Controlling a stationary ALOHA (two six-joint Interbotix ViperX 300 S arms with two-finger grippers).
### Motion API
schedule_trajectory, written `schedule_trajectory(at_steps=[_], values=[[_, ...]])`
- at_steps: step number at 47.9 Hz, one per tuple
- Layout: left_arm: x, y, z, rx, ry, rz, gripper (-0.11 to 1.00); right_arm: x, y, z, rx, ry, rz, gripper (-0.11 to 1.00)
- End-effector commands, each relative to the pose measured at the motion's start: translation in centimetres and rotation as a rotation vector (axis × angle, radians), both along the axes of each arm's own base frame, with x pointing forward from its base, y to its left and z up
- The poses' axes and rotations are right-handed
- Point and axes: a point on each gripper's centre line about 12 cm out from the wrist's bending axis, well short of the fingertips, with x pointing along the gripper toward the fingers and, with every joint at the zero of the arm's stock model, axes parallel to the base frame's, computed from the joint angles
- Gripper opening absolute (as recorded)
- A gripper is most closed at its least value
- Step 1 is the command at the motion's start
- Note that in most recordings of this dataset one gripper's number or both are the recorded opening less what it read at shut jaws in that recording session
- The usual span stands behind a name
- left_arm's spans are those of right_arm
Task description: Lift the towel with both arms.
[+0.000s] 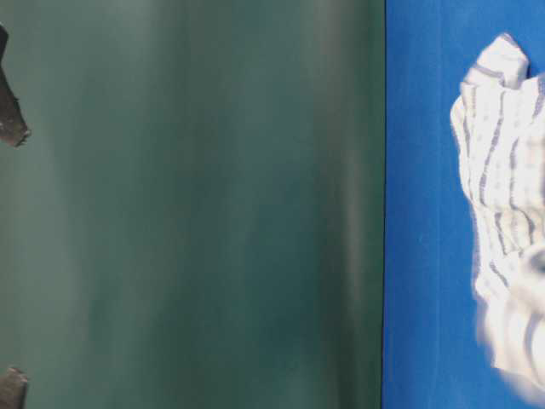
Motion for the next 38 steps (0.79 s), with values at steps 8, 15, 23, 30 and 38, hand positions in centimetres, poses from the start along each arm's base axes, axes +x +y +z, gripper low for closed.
schedule_trajectory(at_steps=[8,15,23,30,38], values=[[1.4,-0.8,-3.2,0.000,0.018,-0.025,0.93,0.3,0.6,-2.7,0.019,0.000,0.011,0.67],[2.9,-1.1,-7.5,0.000,0.060,-0.032,0.93,0.9,1.3,-6.6,0.042,0.029,0.020,0.67],[4.6,-1.1,-12.0,0.003,0.115,-0.031,0.93,1.6,2.6,-11.7,0.060,0.087,0.047,0.67],[6.0,-1.1,-15.6,0.002,0.173,-0.029,0.93,2.4,3.7,-15.9,0.069,0.142,0.068,0.67],[7.6,-1.4,-20.2,0.006,0.278,-0.036,0.93,3.5,3.8,-20.3,0.069,0.208,0.069,0.67]])
